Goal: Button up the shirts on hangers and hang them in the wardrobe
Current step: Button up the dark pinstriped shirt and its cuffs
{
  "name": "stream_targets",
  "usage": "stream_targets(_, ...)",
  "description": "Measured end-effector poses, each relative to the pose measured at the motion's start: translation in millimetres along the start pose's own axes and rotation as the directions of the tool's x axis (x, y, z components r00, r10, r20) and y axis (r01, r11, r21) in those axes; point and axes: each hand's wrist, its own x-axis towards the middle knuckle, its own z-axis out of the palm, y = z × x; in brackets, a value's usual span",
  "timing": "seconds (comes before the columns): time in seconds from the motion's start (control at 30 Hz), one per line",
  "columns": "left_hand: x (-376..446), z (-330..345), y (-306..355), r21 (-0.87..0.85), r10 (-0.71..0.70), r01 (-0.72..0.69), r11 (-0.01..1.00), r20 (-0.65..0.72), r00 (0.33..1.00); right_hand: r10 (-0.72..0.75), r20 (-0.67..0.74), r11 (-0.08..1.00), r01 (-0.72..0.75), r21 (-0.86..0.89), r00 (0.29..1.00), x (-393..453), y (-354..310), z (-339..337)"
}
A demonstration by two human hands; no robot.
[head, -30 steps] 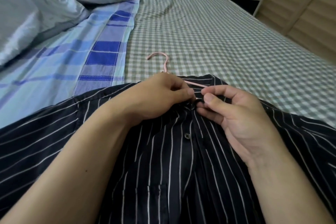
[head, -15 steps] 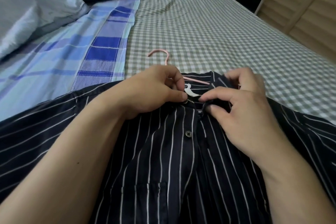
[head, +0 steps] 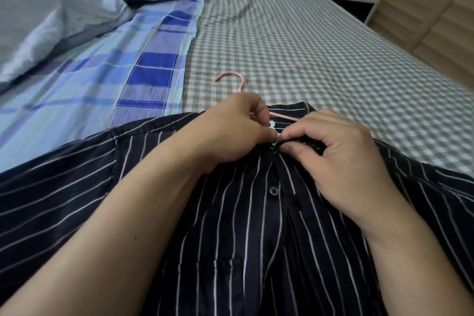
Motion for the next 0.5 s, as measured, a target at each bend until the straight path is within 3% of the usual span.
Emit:
stream_targets(0.23,-2,-5,5,-0.172,-0.095,0.095,0.98,0.01,0.995,-0.019,-0.024,1.0,0.019,0.009,1.0,2,4,7)
stream_targets(0.5,1,5,6,-0.135,-0.124,0.121,0.984,-0.016,0.992,-0.107,-0.078,0.993,0.11,0.033,0.991,1,2,9)
